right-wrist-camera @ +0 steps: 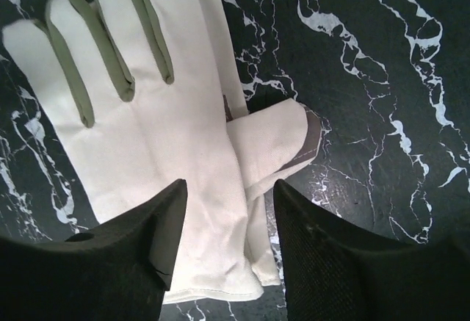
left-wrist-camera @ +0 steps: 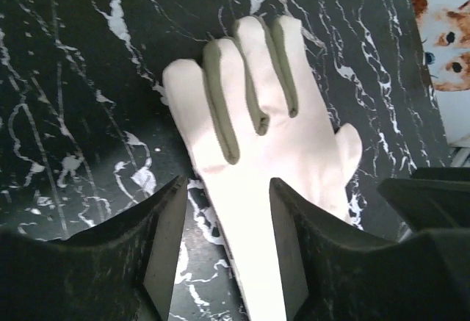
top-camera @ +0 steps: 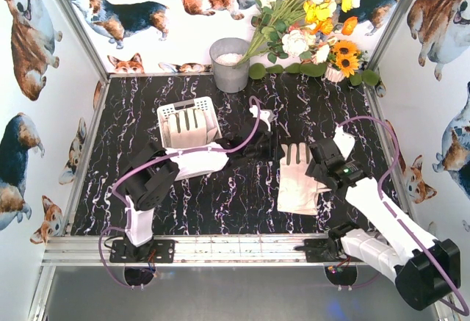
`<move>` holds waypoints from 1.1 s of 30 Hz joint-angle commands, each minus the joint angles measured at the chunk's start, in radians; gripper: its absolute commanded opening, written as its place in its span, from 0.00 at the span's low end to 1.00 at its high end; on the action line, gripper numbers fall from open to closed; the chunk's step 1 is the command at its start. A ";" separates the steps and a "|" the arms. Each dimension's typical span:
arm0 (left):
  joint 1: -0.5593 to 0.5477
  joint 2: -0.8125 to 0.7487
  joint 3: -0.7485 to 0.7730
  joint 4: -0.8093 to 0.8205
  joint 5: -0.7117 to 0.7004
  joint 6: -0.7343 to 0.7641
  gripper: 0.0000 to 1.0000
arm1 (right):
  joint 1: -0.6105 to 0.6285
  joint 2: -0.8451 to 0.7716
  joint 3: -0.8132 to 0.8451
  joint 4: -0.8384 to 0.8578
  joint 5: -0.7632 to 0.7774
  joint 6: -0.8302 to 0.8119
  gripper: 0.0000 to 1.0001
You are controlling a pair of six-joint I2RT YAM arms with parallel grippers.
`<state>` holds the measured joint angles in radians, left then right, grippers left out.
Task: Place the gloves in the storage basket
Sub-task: Pair the glove with the glove, then adjust the glove at the center of the board.
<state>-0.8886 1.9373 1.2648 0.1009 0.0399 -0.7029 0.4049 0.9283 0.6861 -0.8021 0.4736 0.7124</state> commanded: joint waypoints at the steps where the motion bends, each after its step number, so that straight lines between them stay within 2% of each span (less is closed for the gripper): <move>1: -0.041 -0.002 -0.021 0.042 0.023 -0.018 0.41 | -0.062 0.035 0.015 0.030 -0.085 -0.021 0.48; 4: -0.062 0.021 -0.021 0.055 0.031 -0.035 0.38 | -0.125 0.079 0.001 0.053 -0.159 -0.019 0.39; 7: -0.082 0.038 -0.017 0.068 0.036 -0.043 0.38 | -0.174 0.117 -0.014 0.076 -0.230 -0.027 0.38; 16: -0.103 0.060 -0.025 0.085 0.038 -0.063 0.37 | -0.227 0.155 -0.070 0.089 -0.324 -0.006 0.49; 25: -0.103 0.024 -0.075 0.087 0.022 -0.066 0.37 | -0.261 0.211 -0.150 0.173 -0.481 0.045 0.49; 27: -0.104 0.004 -0.088 0.073 0.014 -0.061 0.36 | -0.261 0.221 -0.154 0.180 -0.498 0.040 0.46; 33: -0.103 -0.081 -0.180 0.067 -0.015 -0.076 0.36 | -0.260 0.290 -0.160 0.238 -0.661 -0.038 0.26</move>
<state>-0.9890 1.9438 1.1389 0.1532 0.0555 -0.7677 0.1425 1.1687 0.5430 -0.6411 -0.0456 0.7261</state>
